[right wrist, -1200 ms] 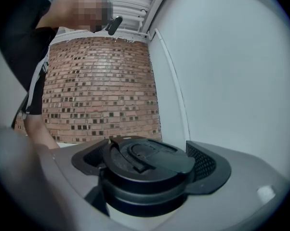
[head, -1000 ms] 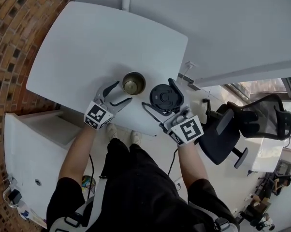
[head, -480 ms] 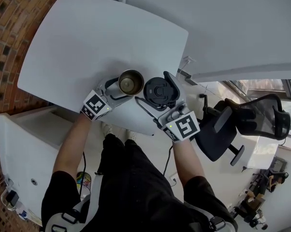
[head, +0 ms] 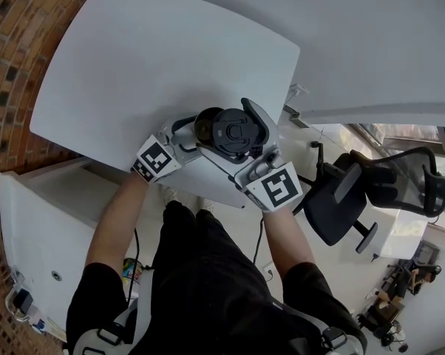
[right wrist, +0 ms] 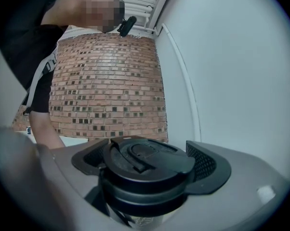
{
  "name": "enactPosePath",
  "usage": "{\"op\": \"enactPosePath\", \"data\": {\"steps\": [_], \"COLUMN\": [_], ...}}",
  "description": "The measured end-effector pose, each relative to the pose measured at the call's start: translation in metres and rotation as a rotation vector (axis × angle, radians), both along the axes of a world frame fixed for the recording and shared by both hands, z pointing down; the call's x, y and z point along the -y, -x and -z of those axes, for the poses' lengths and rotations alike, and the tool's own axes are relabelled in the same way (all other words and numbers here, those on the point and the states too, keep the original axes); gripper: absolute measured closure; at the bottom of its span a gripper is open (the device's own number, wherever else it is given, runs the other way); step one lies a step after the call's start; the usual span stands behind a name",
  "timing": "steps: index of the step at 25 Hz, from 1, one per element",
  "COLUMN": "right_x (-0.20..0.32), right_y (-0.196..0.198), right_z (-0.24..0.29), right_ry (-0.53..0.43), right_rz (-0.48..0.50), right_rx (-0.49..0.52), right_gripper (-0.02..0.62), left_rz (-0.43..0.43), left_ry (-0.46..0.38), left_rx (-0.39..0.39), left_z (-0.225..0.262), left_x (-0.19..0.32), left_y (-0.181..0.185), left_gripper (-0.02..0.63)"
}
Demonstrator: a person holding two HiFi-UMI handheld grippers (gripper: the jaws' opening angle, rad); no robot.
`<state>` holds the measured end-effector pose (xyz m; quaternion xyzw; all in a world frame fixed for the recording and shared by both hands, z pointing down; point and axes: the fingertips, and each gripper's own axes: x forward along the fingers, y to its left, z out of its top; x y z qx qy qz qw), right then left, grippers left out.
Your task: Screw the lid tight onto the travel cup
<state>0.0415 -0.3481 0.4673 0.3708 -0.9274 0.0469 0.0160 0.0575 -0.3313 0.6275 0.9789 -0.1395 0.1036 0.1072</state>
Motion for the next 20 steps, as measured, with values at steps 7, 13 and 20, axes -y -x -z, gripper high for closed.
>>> {"op": "enactPosePath", "data": {"steps": [7,13,20], "right_x": [0.006,0.005,0.005], "right_y": [0.026,0.036,0.033], "right_z": [-0.011,-0.024,-0.029], "right_ry": [0.006,0.010,0.009], "right_rz": [0.037,0.054,0.065], "right_rx": [-0.021,-0.049,-0.043], "right_gripper": [0.094,0.094,0.094], "left_rz": [-0.004,-0.006,-0.004], "left_ry": [0.004,0.004,0.003], "left_rx": [-0.001,-0.003,-0.003], "left_z": [0.000,0.000,0.001], "left_x": [-0.001,-0.002,-0.001], "left_y": [-0.001,0.001,-0.001], "left_gripper": [0.253,0.252,0.252]}}
